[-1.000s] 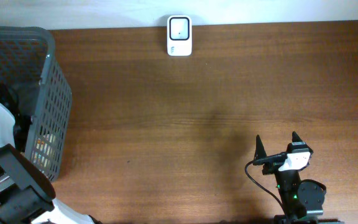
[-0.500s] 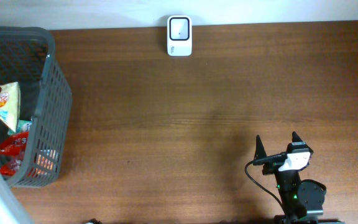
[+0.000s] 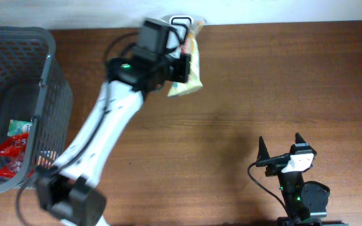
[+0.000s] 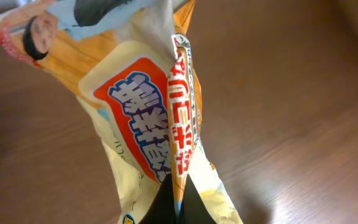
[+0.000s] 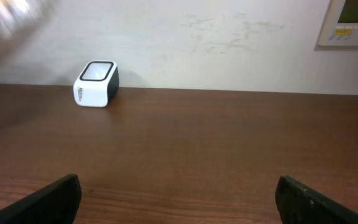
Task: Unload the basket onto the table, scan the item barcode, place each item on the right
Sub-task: 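Lift the yellow bag out and drop it on the table centre, then reach the left gripper into the basket and grasp a red snack bag, then carry the red bag out and release it beside the yellow bag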
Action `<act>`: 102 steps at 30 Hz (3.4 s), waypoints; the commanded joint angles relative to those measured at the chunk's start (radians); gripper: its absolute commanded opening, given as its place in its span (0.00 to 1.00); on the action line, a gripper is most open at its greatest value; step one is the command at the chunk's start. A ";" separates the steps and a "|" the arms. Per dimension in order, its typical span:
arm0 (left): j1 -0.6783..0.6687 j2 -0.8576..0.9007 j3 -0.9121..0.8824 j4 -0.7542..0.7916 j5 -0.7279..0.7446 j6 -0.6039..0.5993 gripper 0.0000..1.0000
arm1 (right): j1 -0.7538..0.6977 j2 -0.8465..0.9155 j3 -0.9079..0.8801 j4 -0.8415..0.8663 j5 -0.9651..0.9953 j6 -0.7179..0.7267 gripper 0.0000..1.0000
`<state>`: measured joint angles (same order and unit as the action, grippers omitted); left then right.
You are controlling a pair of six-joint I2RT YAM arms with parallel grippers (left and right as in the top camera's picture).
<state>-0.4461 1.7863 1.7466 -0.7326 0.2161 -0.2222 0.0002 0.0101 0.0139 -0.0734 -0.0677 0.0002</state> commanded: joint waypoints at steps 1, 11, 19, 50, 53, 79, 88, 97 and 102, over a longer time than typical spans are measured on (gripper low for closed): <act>-0.074 0.174 0.008 0.060 -0.016 0.142 0.00 | 0.005 -0.006 -0.008 -0.002 0.009 0.008 0.98; -0.048 0.175 0.190 -0.146 -0.015 0.141 0.99 | 0.005 -0.007 -0.008 -0.002 0.009 0.008 0.98; 0.166 -0.190 0.226 -0.517 -0.154 0.140 0.99 | 0.005 -0.006 -0.008 -0.002 0.009 0.008 0.98; 1.041 0.063 -0.029 -0.571 -0.452 -0.237 0.99 | 0.005 -0.007 -0.008 -0.002 0.009 0.008 0.98; 1.056 0.064 -0.179 -0.499 -0.479 -0.237 0.99 | 0.005 -0.007 -0.008 -0.002 0.009 0.008 0.98; 1.054 -0.353 -0.231 -0.134 -0.028 -0.139 0.00 | 0.005 -0.006 -0.008 -0.002 0.009 0.008 0.98; 0.560 -0.782 -0.227 0.074 0.230 -0.148 0.00 | 0.005 -0.006 -0.008 -0.002 0.009 0.008 0.98; -0.018 -0.336 -0.227 0.085 0.080 0.019 0.00 | 0.005 -0.006 -0.008 -0.002 0.009 0.008 0.99; -0.099 -0.016 -0.227 0.109 -0.023 0.019 0.01 | 0.005 -0.006 -0.008 -0.002 0.009 0.008 0.98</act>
<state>-0.5129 1.6554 1.5105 -0.6468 0.2745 -0.2272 -0.0002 0.0101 0.0139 -0.0734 -0.0677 0.0006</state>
